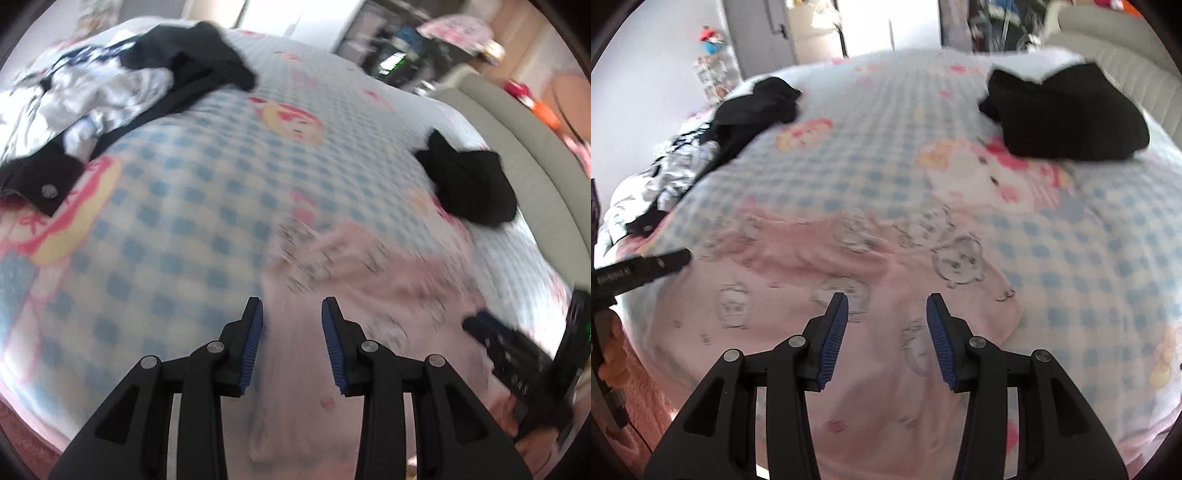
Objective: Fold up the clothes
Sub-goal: 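Lift both open grippers back from the folded pink pants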
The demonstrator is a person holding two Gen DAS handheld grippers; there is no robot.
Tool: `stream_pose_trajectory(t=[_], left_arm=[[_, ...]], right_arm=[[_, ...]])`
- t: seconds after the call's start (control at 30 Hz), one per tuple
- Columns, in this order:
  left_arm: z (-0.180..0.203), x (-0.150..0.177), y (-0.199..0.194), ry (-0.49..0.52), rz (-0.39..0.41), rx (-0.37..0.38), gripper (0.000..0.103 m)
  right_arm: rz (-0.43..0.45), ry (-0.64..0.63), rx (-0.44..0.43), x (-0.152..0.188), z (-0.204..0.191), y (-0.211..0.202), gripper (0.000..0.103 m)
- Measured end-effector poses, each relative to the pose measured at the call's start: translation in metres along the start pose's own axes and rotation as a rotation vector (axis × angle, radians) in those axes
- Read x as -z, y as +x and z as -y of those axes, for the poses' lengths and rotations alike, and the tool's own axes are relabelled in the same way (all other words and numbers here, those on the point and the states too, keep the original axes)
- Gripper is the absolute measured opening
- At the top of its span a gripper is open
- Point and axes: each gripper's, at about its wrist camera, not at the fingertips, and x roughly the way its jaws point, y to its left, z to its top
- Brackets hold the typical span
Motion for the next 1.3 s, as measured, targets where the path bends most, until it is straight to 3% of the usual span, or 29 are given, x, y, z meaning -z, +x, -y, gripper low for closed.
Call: stream_pose_trajectory(t=[0.07,0.13,0.3,0.37,0.47,0.5,0.63,0.8,0.9,0.93,1.03,1.1,1.17,1.3], left_arm=[[0.009,0.010,0.001,0.071,-0.019,-0.035,0.039],[0.006,0.014,0.003,0.078,-0.047,-0.086,0.038],[-0.009,0.013,-0.015,0.057,-0.027,-0.189,0.039],[-0.012,0.015,-0.023,0.034,-0.021,-0.143,0.039],[-0.010,0.027,-0.032,0.009,-0.013,-0.033,0.039],[-0.006,0.032,-0.030,0.021,-0.019,-0.040,0.039],[-0.007,0.043,-0.015,0.013,-0.084,-0.155,0.041],[-0.016,0.042,-0.034,-0.042,-0.040,-0.121,0.040],[-0.022,0.045,-0.038,-0.100,-0.034,-0.003,0.040],[-0.021,0.047,-0.037,-0.095,-0.037,0.003,0.040],[-0.015,0.054,-0.029,-0.040,-0.060,-0.096,0.041],[-0.021,0.055,-0.025,-0.059,-0.074,-0.130,0.042],[-0.026,0.052,-0.028,-0.081,-0.067,-0.125,0.042],[-0.030,0.050,-0.039,-0.100,-0.024,-0.105,0.040]], right_arm=[[-0.018,-0.012,-0.025,0.005,-0.011,0.002,0.045],[-0.105,-0.049,-0.016,0.014,-0.022,0.016,0.042],[-0.085,-0.064,0.097,0.026,-0.014,0.005,0.037],[-0.071,-0.009,0.125,0.026,-0.002,-0.006,0.039],[-0.050,0.063,0.058,0.031,0.011,-0.021,0.042],[-0.053,0.067,0.039,0.035,0.012,-0.024,0.044],[-0.096,0.042,0.135,0.051,0.011,-0.017,0.046],[-0.087,0.176,0.103,0.062,0.040,-0.030,0.051],[-0.060,0.181,0.106,0.064,0.041,-0.041,0.051],[-0.056,0.187,0.079,0.065,0.040,-0.044,0.051],[-0.074,0.175,0.064,0.072,0.034,-0.043,0.050],[-0.081,0.165,0.141,0.075,0.034,-0.039,0.051],[-0.080,0.210,0.168,0.078,0.042,-0.040,0.050],[-0.047,0.286,0.135,0.079,0.059,-0.051,0.050]])
